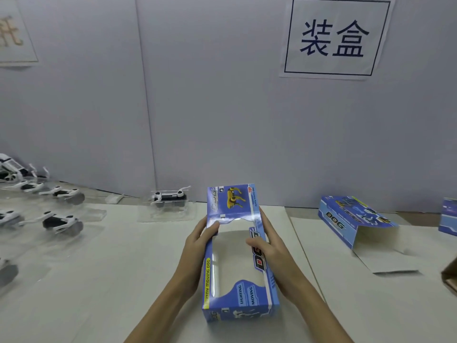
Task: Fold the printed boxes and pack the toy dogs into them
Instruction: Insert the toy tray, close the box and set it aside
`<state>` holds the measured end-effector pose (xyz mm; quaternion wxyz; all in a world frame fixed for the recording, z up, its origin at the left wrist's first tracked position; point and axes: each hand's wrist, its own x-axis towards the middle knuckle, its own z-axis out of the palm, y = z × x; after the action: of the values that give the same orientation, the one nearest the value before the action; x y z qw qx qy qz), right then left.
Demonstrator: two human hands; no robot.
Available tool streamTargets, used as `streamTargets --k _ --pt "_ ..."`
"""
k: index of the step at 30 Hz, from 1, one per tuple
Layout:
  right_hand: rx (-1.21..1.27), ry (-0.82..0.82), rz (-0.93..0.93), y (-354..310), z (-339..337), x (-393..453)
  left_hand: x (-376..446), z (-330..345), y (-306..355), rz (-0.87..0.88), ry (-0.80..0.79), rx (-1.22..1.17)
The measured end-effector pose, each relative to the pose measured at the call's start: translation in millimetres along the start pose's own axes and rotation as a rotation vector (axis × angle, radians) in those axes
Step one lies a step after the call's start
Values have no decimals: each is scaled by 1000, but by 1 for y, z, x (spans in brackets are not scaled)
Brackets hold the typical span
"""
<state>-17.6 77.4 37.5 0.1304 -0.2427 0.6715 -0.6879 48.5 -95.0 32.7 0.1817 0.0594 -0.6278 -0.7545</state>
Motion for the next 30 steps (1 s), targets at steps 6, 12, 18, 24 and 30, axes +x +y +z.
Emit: streamTargets --k 6,12,18,24,30 --pt "-11 16 60 6 -1 0 0 11 19 -23 -173 -177" --pt "-17 52 51 16 -5 5 -3 20 10 -126 -37 -87" --pt "4 160 26 15 -7 8 1 12 -5 -109 123 -115" --pt "312 150 48 16 -7 13 15 7 14 -310 162 -103" --pt "467 26 230 16 8 0 0 18 37 -264 -182 -47"
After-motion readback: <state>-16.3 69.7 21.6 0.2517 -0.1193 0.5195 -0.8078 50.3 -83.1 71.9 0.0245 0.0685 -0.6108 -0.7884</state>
